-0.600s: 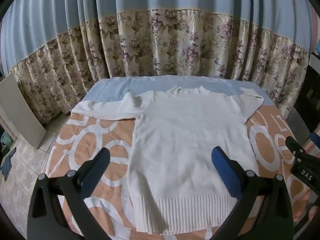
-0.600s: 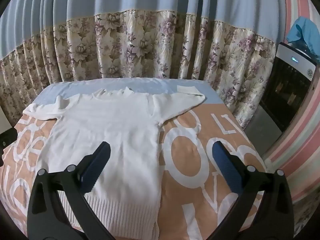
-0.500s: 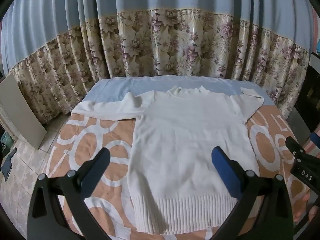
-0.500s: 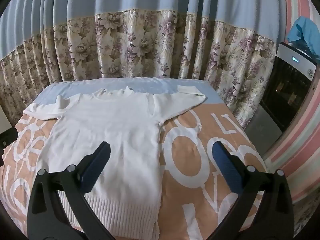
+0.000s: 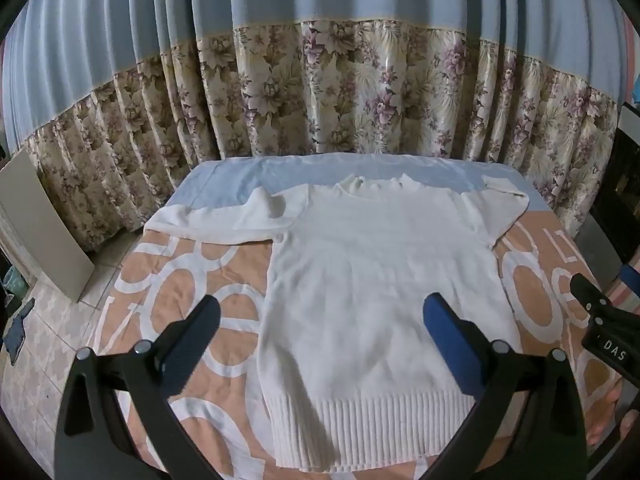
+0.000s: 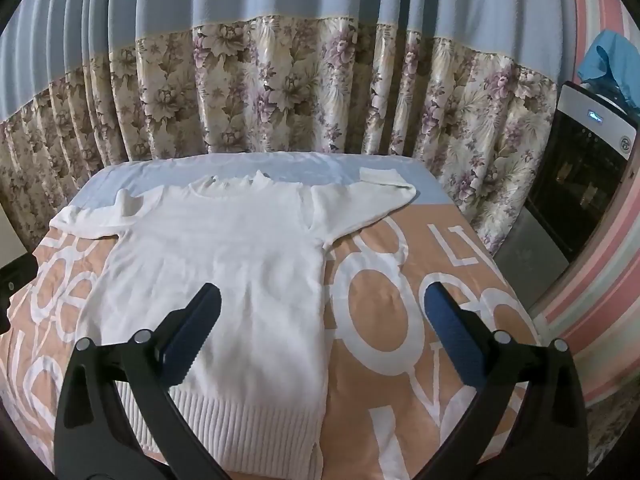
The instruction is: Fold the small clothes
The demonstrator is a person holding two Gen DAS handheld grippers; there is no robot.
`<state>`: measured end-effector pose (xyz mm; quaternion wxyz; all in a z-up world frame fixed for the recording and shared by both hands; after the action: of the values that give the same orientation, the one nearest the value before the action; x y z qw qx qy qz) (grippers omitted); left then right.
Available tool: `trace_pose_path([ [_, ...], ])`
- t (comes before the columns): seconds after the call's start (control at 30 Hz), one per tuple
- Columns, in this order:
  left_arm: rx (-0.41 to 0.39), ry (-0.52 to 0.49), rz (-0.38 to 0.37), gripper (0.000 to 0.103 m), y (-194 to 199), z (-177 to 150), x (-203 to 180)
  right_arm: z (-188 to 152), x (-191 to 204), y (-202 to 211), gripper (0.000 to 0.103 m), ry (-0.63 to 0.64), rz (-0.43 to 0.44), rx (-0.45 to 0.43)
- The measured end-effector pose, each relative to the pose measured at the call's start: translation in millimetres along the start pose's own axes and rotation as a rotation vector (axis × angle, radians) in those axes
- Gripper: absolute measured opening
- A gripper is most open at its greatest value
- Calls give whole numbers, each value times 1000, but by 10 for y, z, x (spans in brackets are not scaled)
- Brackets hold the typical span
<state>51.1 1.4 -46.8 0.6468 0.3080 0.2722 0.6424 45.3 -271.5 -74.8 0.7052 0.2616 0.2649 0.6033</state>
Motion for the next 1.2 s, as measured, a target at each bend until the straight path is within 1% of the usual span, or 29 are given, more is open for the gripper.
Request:
trace_pose_path([
  [0.2,-2,-1,2,102,2,-2,-5,19,-25,-1,100,-1,4,5],
  [0.37,-2,-1,3,102,46,33,7,-4,38,-29,100,-2,6,2],
  [0.53,1,-2,5,102,57,56,12,0,-6,-31,100,-2,6,8],
  [0.6,2,-1,4,102,61,57,18,-26,43,-68,100,-1,-1,11],
  [0.87,4,-1,4,102,46,52,48,-72,51,-112,100,0,3,11],
  [0.93,4,-2,5,102,-7,31,56,-42,33,-84,100,0,0,12],
  [1.2,6,-2,4,102,-10,30,59,-27,34,-78,100,4,-1,10],
])
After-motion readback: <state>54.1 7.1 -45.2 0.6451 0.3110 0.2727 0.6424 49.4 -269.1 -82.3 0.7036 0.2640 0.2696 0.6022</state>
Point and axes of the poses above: each gripper's, at about its wrist camera, not at the fingertips, and y roughly against the way its jaws point, x to its left, z to its top, the point moved 7 cm from there along -y, roughly the way its jaws point, and after that the axes turned 6 degrees about x, right-handed, at the moved point
